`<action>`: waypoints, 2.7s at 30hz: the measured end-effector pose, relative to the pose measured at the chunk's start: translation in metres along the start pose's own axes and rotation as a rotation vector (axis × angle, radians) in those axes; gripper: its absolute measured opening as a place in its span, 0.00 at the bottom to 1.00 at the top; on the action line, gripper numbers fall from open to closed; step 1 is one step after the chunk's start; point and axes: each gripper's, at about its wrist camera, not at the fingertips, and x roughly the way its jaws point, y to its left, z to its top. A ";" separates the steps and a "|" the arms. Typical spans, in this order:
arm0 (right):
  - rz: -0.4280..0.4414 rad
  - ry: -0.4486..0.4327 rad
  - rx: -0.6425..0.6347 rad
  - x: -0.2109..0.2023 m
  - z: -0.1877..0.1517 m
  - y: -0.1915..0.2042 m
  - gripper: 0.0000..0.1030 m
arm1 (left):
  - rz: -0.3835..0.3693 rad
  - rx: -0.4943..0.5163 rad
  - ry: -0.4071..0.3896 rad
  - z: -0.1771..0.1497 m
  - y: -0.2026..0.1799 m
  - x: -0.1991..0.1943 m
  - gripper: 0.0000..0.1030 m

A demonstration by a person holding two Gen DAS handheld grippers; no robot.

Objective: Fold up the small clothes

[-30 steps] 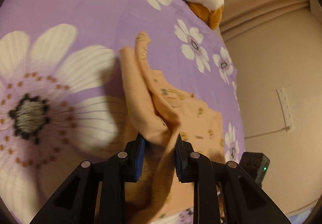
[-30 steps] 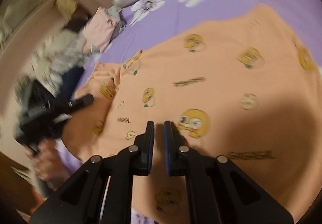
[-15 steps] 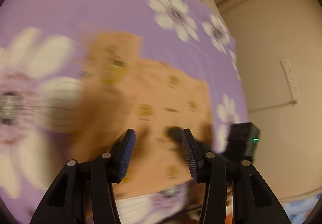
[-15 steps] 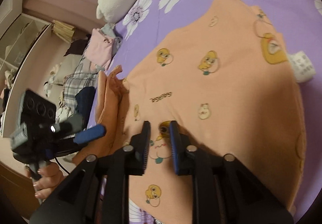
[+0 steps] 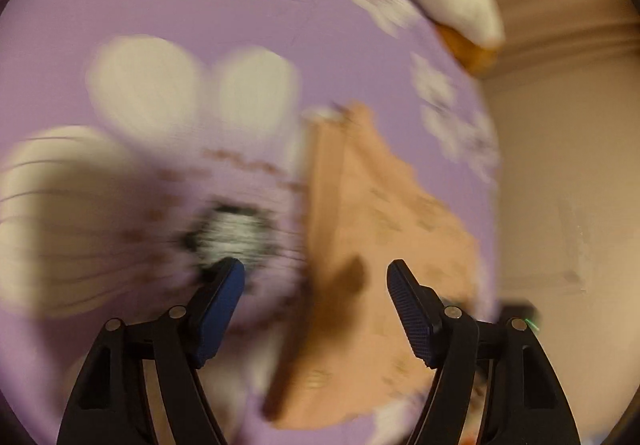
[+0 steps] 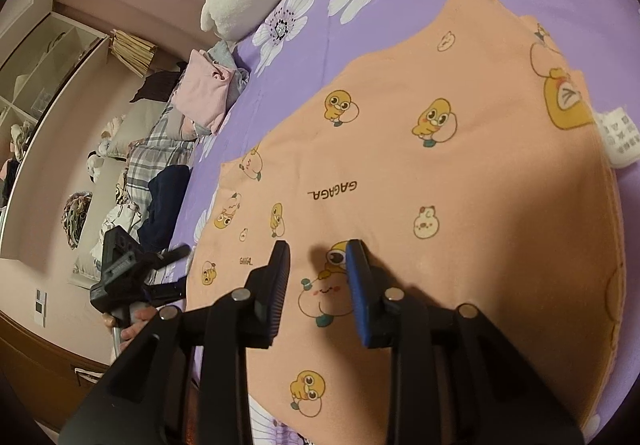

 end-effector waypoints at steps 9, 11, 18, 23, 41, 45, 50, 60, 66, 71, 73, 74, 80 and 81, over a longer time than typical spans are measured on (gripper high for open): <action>-0.015 -0.004 -0.027 0.000 -0.002 0.001 0.28 | -0.014 0.158 0.051 -0.017 -0.038 0.048 0.70; -0.015 -0.005 -0.024 0.001 -0.002 0.002 0.28 | 0.042 0.217 0.030 -0.023 -0.048 0.049 0.68; -0.086 0.004 -0.123 0.004 -0.006 0.015 0.16 | 0.059 0.074 0.002 -0.021 -0.030 0.052 0.23; -0.138 0.023 -0.046 0.008 0.002 0.004 0.00 | 0.177 0.152 -0.056 -0.030 -0.075 0.044 0.22; -0.036 0.034 0.099 -0.021 0.004 -0.030 0.00 | 0.332 0.509 0.161 -0.091 -0.216 0.135 0.42; -0.063 0.038 0.063 -0.020 0.004 -0.024 0.00 | 0.324 0.521 0.021 -0.083 -0.216 0.086 0.64; -0.061 0.036 0.067 -0.017 0.006 -0.024 0.00 | 0.465 0.489 -0.113 -0.077 -0.177 0.060 0.66; 0.183 0.037 0.180 -0.022 0.022 -0.032 0.38 | 0.287 0.328 -0.056 -0.083 -0.093 0.061 0.66; 0.374 0.086 0.227 -0.004 0.031 -0.031 0.60 | 0.216 0.394 0.028 -0.098 -0.110 0.066 0.66; 0.266 0.122 0.158 0.000 0.028 -0.015 0.58 | 0.146 0.489 0.156 -0.119 -0.129 0.080 0.66; 0.208 0.133 0.062 0.006 0.026 0.002 0.60 | 0.131 0.541 0.201 -0.130 -0.134 0.082 0.66; 0.189 0.136 0.011 0.010 0.025 0.010 0.61 | 0.148 0.578 0.214 -0.135 -0.138 0.084 0.66; 0.196 0.095 0.024 0.012 0.021 0.008 0.13 | 0.200 0.518 0.182 -0.133 -0.131 0.097 0.66; 0.189 0.074 0.013 0.010 0.021 0.007 0.13 | 0.194 0.510 0.156 -0.132 -0.132 0.096 0.66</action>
